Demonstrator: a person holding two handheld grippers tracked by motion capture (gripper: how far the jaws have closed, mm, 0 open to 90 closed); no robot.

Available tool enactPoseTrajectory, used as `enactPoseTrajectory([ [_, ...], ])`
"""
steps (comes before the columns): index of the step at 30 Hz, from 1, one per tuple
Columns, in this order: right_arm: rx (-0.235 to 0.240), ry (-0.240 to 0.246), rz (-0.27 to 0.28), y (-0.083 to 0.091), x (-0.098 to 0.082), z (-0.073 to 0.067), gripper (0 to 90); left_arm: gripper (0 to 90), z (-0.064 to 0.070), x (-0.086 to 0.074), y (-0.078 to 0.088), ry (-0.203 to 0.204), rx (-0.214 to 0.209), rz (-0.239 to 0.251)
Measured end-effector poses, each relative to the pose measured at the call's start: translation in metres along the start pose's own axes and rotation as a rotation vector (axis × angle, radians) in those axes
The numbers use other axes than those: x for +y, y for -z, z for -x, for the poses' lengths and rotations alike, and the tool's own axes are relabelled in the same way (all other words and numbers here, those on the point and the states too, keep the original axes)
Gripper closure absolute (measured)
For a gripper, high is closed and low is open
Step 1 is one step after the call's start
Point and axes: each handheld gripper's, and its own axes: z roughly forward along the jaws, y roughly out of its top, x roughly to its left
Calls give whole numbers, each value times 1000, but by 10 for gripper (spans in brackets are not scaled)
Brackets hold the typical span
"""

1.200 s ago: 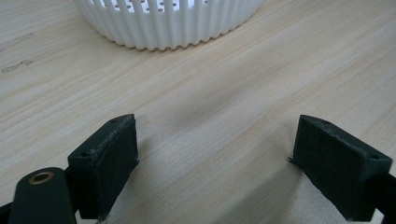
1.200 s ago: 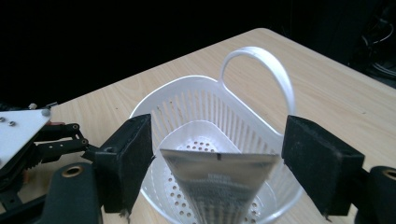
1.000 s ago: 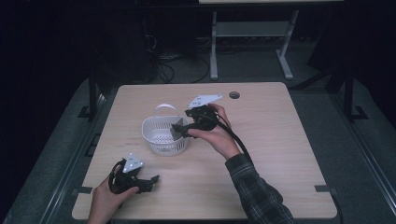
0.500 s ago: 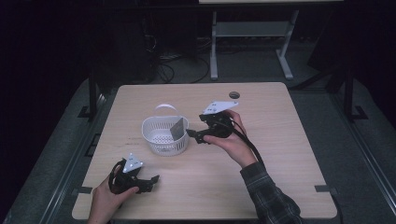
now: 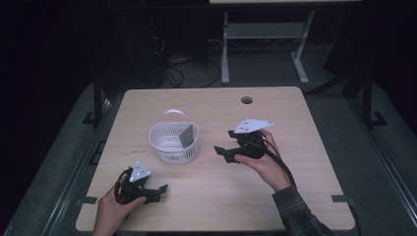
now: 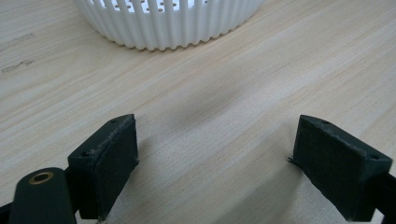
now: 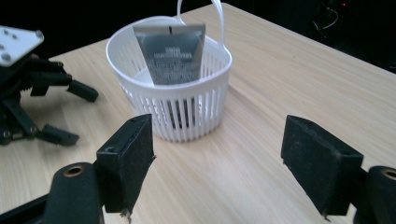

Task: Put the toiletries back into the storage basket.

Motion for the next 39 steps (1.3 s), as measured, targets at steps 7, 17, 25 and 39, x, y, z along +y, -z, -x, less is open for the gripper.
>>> enactPoseTrajectory([
  [7, -26, -23, -8, 20, -31, 2, 248, 128, 0, 0, 0, 3, -1, 3],
  [17, -60, -75, -57, 39, -82, 8, 250, 129, 0, 0, 0, -1, -1, 1],
  [25, -96, -105, -116, 54, -116, 12, 244, 129, 0, -1, 0, -1, -1, 1],
  [39, -168, -133, -220, 64, -155, 19, 229, 129, 0, -1, 0, -1, -1, 0],
])
